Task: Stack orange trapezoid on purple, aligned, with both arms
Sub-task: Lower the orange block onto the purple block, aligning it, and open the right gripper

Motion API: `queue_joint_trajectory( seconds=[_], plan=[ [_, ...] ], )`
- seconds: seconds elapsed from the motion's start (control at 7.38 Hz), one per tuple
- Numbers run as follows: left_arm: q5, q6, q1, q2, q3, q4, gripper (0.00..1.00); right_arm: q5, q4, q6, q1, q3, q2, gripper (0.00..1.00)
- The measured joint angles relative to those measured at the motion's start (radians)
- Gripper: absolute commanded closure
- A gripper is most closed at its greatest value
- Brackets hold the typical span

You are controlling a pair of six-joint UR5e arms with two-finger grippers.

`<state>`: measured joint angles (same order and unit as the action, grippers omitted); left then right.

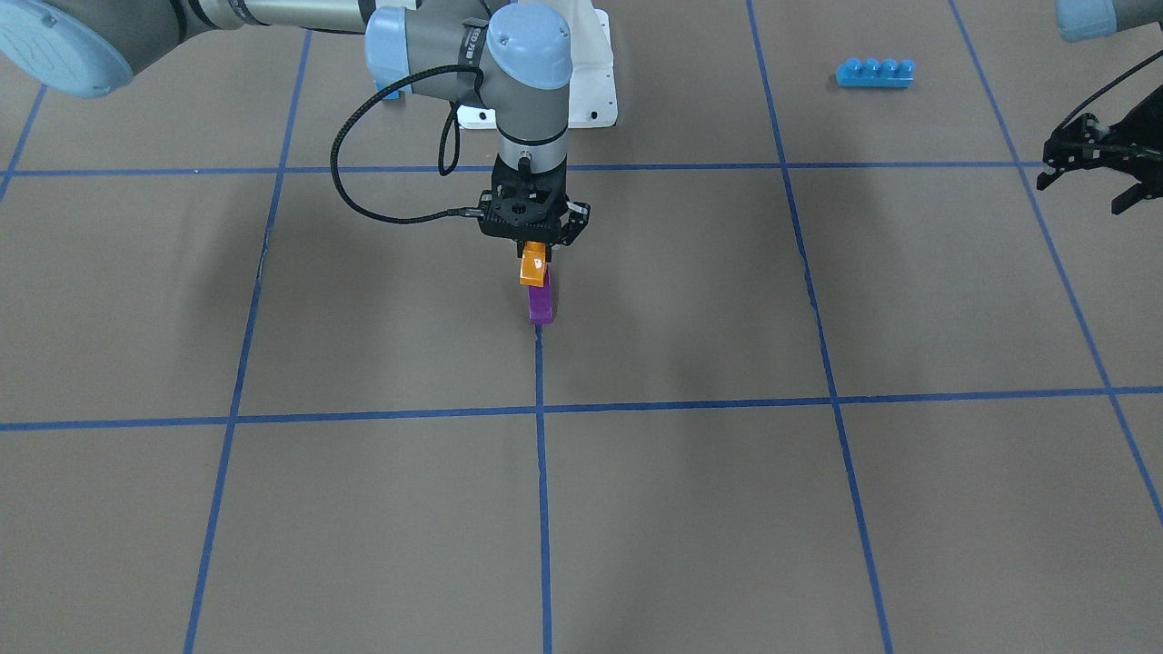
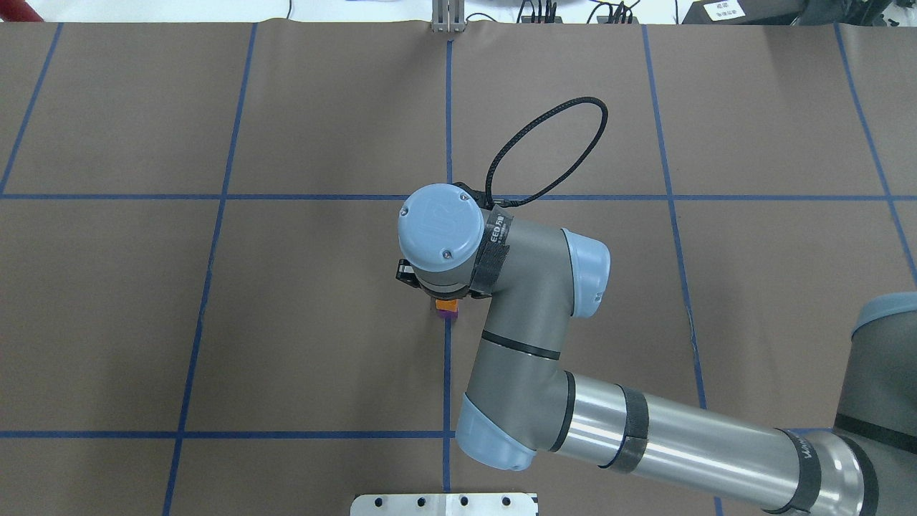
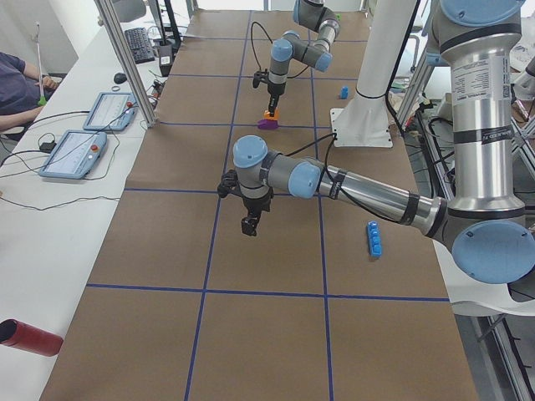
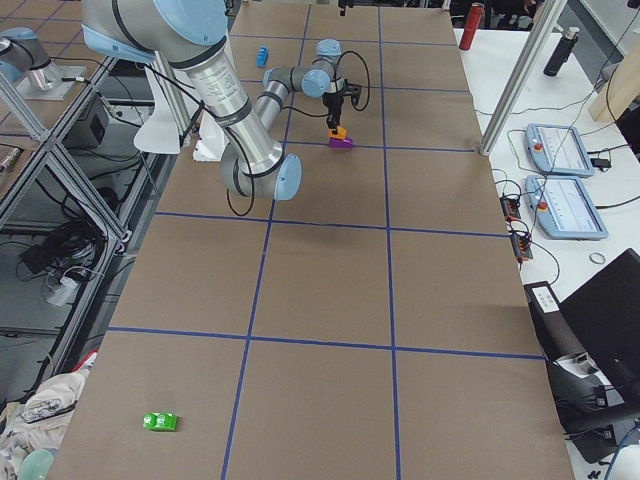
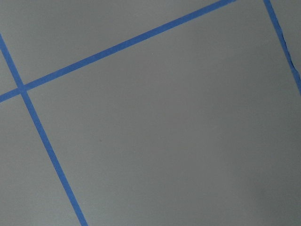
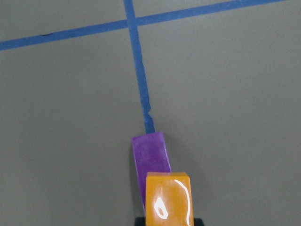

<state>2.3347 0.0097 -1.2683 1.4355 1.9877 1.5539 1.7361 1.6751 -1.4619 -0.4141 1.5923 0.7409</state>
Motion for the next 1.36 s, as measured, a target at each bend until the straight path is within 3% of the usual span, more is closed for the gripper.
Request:
queue_joint_trajectory(
  seconds=[0.54,0.68,0.81,1.36],
  plan=[
    [0.000,0.001,0.000,0.000,-0.001,0.000,0.00,-0.022,-0.005,0.003,0.019,-0.018,0.000,1.00],
    [0.000,0.001,0.000,0.000,-0.001,0.000,0.00,-0.022,-0.005,0.009,0.021,-0.023,-0.001,0.60],
    [0.000,0.001,0.000,0.000,-0.003,0.000,0.00,-0.022,-0.006,0.016,0.022,-0.029,-0.001,0.01],
    [0.002,0.001,0.000,0.000,-0.006,0.002,0.00,-0.021,-0.004,0.025,0.022,-0.032,-0.005,0.00]
  ],
)
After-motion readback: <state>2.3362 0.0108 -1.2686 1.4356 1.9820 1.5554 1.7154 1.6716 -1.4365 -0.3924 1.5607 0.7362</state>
